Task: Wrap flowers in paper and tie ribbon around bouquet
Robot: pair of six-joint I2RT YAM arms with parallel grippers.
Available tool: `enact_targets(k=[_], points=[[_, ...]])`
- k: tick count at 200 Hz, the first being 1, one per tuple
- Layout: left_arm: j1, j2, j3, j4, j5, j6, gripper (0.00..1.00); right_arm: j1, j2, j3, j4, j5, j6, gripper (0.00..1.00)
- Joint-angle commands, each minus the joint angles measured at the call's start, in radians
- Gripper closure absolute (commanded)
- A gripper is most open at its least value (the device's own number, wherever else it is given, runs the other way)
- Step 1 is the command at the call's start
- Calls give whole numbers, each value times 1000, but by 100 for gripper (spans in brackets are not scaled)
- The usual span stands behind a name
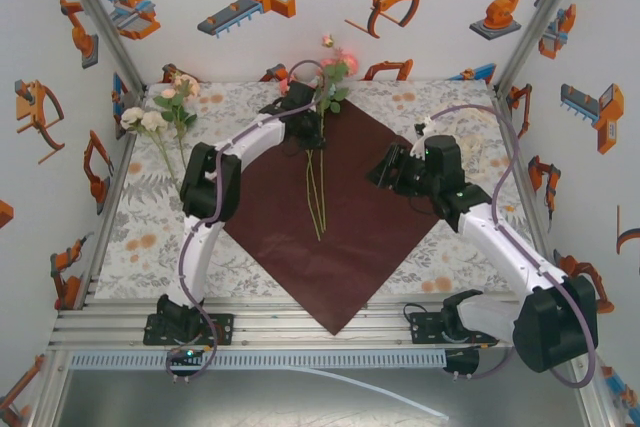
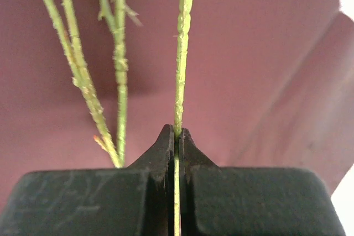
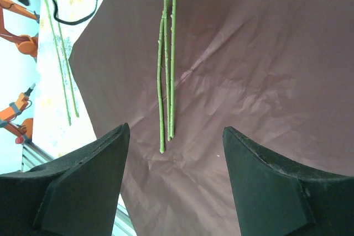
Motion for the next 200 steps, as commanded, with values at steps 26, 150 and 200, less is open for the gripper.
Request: enact_targets(k=[26,150,200], points=[[11,-34,55,-14,0,11,69,2,-35,-10,-4,15,-1,36],[482,-500,-486,35,-379,391,60,1,-11,-21,60,-15,-1,36],[557,-292,-368,-24,-371,460,60,2,-42,-41,45,-1,-1,36]])
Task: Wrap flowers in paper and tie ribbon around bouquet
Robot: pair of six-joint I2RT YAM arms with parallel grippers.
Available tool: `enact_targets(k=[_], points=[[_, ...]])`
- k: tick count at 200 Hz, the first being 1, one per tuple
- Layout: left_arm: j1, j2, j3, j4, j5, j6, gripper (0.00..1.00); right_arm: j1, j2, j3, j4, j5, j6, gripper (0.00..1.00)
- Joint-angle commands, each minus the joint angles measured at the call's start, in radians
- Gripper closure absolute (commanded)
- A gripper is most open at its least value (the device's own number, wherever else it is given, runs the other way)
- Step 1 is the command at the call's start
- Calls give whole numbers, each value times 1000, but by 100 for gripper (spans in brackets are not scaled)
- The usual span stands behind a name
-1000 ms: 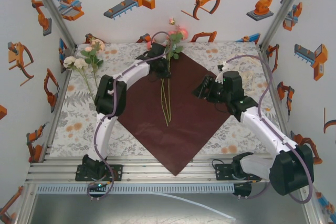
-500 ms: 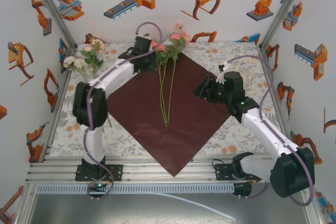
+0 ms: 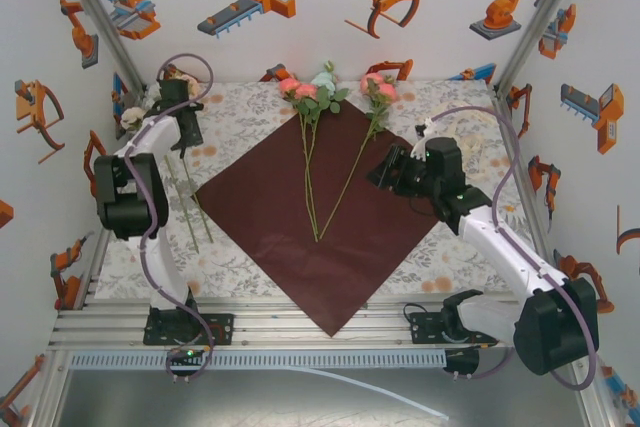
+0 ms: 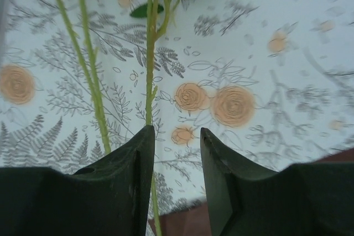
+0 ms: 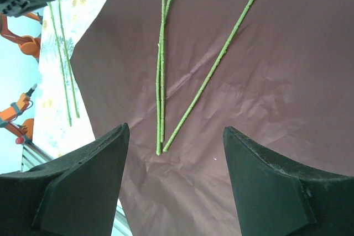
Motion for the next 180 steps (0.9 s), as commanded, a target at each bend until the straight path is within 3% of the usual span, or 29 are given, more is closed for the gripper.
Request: enact_targets(k=[1,62,100,132,180], points=[[15,56,68,-57,6,61,60,2,-31,-16,15,2,-1,36],[51,132,101,-86,-20,80,60,1,-45,-4,-12,14,-11,36],[50,29,54,-20,51,83,60,1,-26,2,-7,5,-7,36],[75,-44,-1,57,30,115,59,1,-21,5,-7,3,-9,36],[116,66,68,-15,47,133,59,1,-27,8,-15,6,-11,36]])
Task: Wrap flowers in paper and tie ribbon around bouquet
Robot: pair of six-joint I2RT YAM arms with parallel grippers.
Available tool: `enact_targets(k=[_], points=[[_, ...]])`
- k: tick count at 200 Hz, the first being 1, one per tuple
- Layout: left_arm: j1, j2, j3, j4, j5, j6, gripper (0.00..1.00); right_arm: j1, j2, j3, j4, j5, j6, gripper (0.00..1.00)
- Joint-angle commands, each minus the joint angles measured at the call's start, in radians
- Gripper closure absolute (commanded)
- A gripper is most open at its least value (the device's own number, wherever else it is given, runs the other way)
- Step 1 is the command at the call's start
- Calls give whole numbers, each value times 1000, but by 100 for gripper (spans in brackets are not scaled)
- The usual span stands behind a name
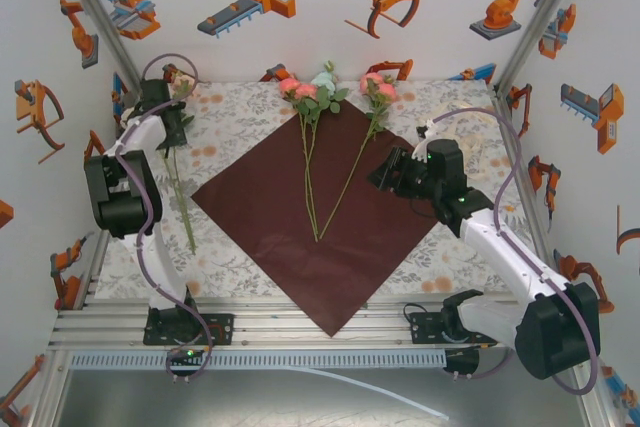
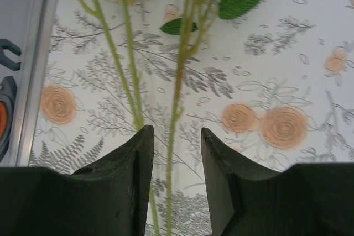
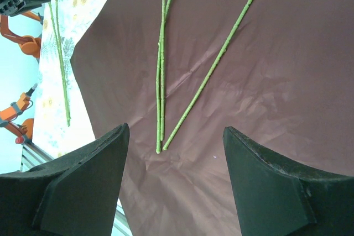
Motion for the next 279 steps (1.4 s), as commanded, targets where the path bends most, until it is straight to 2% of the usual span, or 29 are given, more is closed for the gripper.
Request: enact_targets(k=[1,20,41,95,110,125,136,161,175,191,221,238,263,279], points=[[15,58,46,-43,18,29,59,1,-6,18,-12,3,-9,36],[15,93,89,-84,19,27,59,1,-19,19,-30,9,-19,36],[17,116,118,-103,18,41,66,2,-31,18,-43,18,-25,36],[21,234,286,-245,50,82,67,1,-36,30,-51,15,-23,36],[25,255,313,-260,53,90,65,1,-42,31,-55,20,-23,36],[26,260,329,-264,92,102,59,1,-45,30,-54,24,-24,36],[26,257,324,-251,120,110,58,1,-42,30,-54,23,-23,36],[29,278,357,-279,117,105,69,1,-39,33,-54,20,-18,36],[29,277,361,-281,121,101,88,1,-43,36,-57,25,-19,36],[28,235,351,-274,132,81,100,1,-45,41,-62,33,-22,36],[3,40,311,-249,137,37,100,0,-37,54,-54,29,-26,36],[-27,-116,249,-202,207,-53,100,1,-28,56,-37,30,-28,36],[-139,-265,114,-19,357,-333,100,1,-4,58,-9,33,-29,36],[-279,-239,105,76,408,-387,100,2,16,68,0,21,-28,36]])
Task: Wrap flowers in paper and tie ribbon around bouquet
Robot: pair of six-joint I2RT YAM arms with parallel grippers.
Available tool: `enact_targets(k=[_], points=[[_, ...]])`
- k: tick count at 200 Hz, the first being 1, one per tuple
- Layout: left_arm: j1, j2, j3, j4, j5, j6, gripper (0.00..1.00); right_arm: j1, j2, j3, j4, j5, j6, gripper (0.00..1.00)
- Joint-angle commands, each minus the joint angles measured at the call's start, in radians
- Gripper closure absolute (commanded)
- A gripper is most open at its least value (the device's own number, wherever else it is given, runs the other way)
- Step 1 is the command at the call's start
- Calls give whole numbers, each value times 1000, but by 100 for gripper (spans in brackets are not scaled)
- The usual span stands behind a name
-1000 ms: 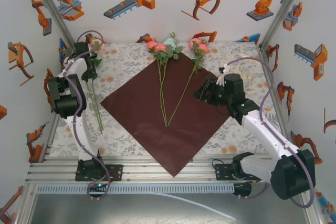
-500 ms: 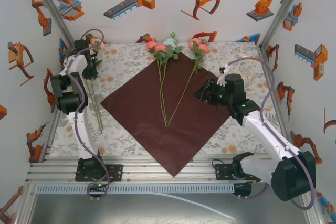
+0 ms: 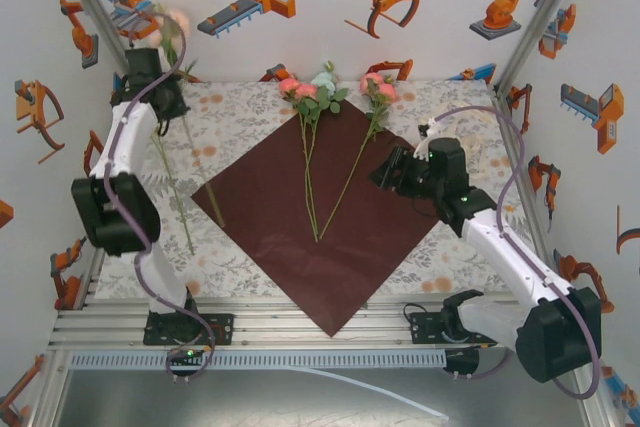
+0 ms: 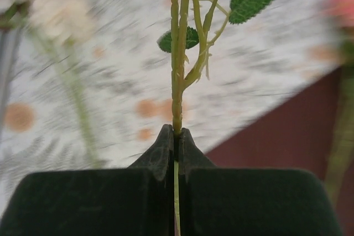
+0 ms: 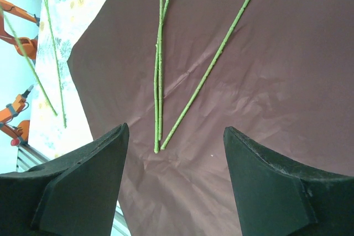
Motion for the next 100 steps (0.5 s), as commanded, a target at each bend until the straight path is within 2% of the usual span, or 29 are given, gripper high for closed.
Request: enact_targets(k=[1,19,31,46,81,100], points=[[-183,6,-30,183,160,-207,100,2,27,44,37,1,-12,36],[-333,138,119,131,160,-178,100,2,31,53,24,-22,-12,36],[-393,238,236,101,183,-159,100,1,20,46,13,-25,-13,36],[-455,360,378,46,162,-105,100,1,1,30,5,-16,-13,36],[-510,697,810,-178,158,-59,100,1,-25,2,11,-7,-15,36],[-511,826,955,-227,176,-92,100,1,-16,5,11,-14,-15,36]])
